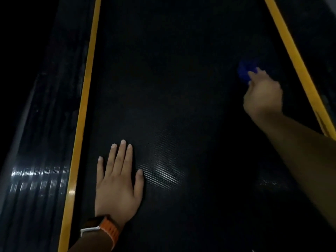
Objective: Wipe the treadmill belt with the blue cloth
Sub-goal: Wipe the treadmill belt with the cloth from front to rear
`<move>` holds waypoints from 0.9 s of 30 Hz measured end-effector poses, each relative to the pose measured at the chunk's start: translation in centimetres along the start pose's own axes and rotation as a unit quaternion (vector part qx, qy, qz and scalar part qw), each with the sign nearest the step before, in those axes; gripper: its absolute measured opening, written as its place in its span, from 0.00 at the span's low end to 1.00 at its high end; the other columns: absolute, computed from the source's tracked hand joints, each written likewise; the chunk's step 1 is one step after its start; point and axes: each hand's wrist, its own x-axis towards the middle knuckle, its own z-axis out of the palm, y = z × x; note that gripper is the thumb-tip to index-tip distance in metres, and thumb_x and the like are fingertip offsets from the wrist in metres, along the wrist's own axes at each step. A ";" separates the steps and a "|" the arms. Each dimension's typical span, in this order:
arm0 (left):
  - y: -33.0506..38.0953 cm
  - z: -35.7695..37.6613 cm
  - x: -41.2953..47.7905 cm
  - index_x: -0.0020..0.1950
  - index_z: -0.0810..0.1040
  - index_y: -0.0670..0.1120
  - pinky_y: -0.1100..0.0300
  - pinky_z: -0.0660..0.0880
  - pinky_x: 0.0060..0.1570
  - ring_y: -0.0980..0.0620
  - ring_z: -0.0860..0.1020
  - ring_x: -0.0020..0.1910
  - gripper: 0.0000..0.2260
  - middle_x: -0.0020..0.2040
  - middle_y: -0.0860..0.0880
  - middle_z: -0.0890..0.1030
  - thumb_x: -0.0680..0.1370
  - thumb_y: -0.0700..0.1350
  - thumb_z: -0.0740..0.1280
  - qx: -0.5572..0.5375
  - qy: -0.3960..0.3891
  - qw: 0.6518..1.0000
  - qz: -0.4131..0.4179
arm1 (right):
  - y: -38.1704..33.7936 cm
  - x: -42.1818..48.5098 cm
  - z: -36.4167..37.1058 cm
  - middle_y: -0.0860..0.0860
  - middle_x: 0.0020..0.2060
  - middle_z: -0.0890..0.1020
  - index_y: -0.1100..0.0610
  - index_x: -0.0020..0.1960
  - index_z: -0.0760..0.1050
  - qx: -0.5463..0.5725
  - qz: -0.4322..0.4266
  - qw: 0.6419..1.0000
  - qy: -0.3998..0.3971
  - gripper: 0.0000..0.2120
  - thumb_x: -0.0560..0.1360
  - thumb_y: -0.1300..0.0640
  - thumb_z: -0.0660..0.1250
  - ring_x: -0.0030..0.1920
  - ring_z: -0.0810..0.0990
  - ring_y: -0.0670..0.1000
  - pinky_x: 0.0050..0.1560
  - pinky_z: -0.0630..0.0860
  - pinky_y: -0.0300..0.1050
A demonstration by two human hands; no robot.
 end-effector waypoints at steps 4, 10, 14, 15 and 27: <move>0.1 0.0 -0.1 0.83 0.59 0.45 0.38 0.52 0.80 0.49 0.51 0.84 0.30 0.84 0.48 0.57 0.83 0.57 0.51 0.002 0.003 1.000 0.000 | -8.3 -7.8 3.7 0.56 0.69 0.74 0.58 0.68 0.74 0.056 -0.231 0.968 -0.083 0.19 0.78 0.63 0.57 0.70 0.71 0.57 0.72 0.65 0.49; -0.1 0.0 0.1 0.83 0.59 0.45 0.39 0.51 0.80 0.50 0.51 0.84 0.30 0.84 0.49 0.57 0.83 0.57 0.50 -0.002 0.008 1.000 0.004 | 1.9 -5.1 0.1 0.59 0.69 0.74 0.62 0.69 0.73 -0.008 -0.237 0.971 -0.036 0.18 0.80 0.65 0.57 0.69 0.73 0.58 0.72 0.66 0.52; -0.1 0.0 0.1 0.83 0.60 0.45 0.39 0.51 0.80 0.50 0.52 0.84 0.30 0.84 0.49 0.57 0.83 0.57 0.50 -0.004 0.014 1.000 0.001 | -1.5 -9.1 0.6 0.61 0.68 0.74 0.63 0.68 0.73 0.039 -0.033 0.999 -0.007 0.20 0.77 0.67 0.57 0.70 0.71 0.60 0.73 0.59 0.46; 0.0 0.0 0.1 0.83 0.60 0.45 0.39 0.52 0.80 0.49 0.52 0.84 0.30 0.84 0.49 0.57 0.83 0.57 0.50 -0.004 0.015 1.000 0.000 | -4.6 -11.3 1.8 0.61 0.66 0.76 0.63 0.65 0.76 0.071 -0.075 0.995 -0.017 0.21 0.75 0.66 0.55 0.68 0.73 0.61 0.73 0.58 0.45; 0.7 0.0 -0.2 0.83 0.58 0.43 0.39 0.49 0.80 0.46 0.51 0.83 0.32 0.84 0.46 0.56 0.83 0.58 0.46 0.024 0.013 1.000 -0.008 | -0.2 -13.7 -0.8 0.63 0.72 0.69 0.65 0.71 0.70 0.040 -0.030 0.998 -0.041 0.23 0.76 0.70 0.56 0.74 0.65 0.62 0.75 0.57 0.55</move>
